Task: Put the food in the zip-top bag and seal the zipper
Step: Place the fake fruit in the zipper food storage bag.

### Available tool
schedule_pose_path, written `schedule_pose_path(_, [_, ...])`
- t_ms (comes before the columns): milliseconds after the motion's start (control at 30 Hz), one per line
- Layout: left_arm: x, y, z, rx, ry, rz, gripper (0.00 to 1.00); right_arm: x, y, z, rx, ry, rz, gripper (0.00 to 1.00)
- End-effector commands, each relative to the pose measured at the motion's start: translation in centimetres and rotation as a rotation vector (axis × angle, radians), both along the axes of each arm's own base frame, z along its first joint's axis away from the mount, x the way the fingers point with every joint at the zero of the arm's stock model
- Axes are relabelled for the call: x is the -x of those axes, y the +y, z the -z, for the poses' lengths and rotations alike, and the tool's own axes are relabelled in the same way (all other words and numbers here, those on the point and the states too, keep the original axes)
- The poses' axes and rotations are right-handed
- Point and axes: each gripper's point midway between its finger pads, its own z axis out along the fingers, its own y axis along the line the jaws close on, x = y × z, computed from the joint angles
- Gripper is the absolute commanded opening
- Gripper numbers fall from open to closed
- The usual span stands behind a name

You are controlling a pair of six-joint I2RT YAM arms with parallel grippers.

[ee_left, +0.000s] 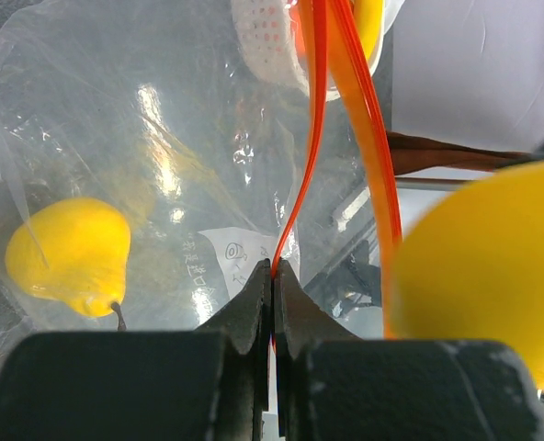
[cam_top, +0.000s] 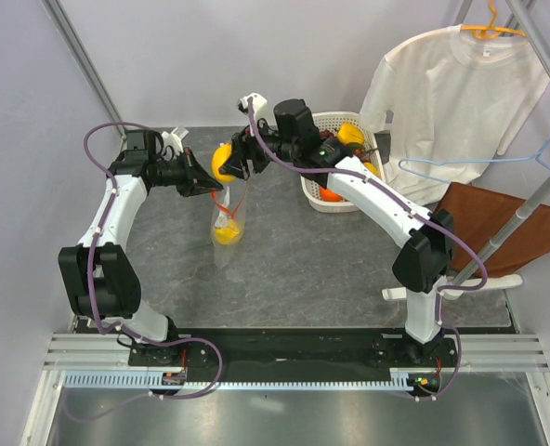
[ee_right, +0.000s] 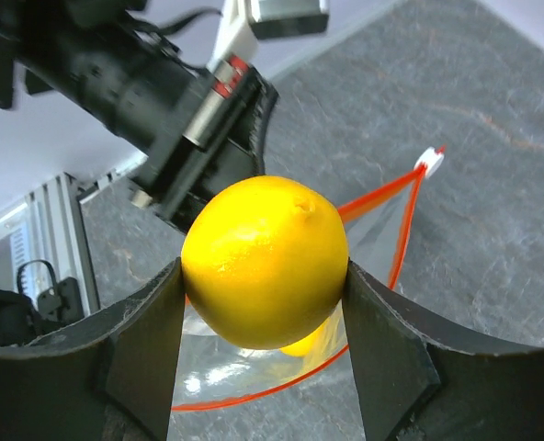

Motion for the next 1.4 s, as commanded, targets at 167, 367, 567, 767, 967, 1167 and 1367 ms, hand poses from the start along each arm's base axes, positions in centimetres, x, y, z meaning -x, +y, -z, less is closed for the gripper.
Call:
schedule_pose_path(167, [0.2,0.1,-2.4,-0.031,-0.096,0.023,0.02,-1.4,0.1,4.3,0.124,-0.024,0.071,0.62])
schedule_pose_path(367, [-0.1,0.6,-2.8,-0.071,-0.119,0.015,0.02,-1.4,-0.5,2.7,0.146,-0.066,0.106,0.88])
schedule_pose_path(567, [-0.3,0.6,-2.9,-0.076,-0.124,0.018,0.02,-1.7,-1.5,-0.4,0.083,-0.062,0.144,0.98])
schedule_pose_path(767, [-0.6,0.6,-3.0,-0.082,-0.134,0.018,0.02,-5.2,-6.7,-2.2,-0.013,0.037,0.223,0.98])
schedule_pose_path(967, [-0.7,0.7,-2.9,-0.093,-0.141,0.019,0.02,-8.3,-14.1,2.0,0.088,0.088,0.345,0.98])
schedule_pose_path(1167, [-0.8,0.8,-2.6,-0.093,-0.133,0.020,0.02,-9.8,-20.5,10.8,0.473,0.072,0.462,0.97])
schedule_pose_path(1367, [-0.7,0.9,-2.3,-0.101,-0.129,0.019,0.02,-9.9,-23.9,16.9,0.710,0.155,0.497,0.98])
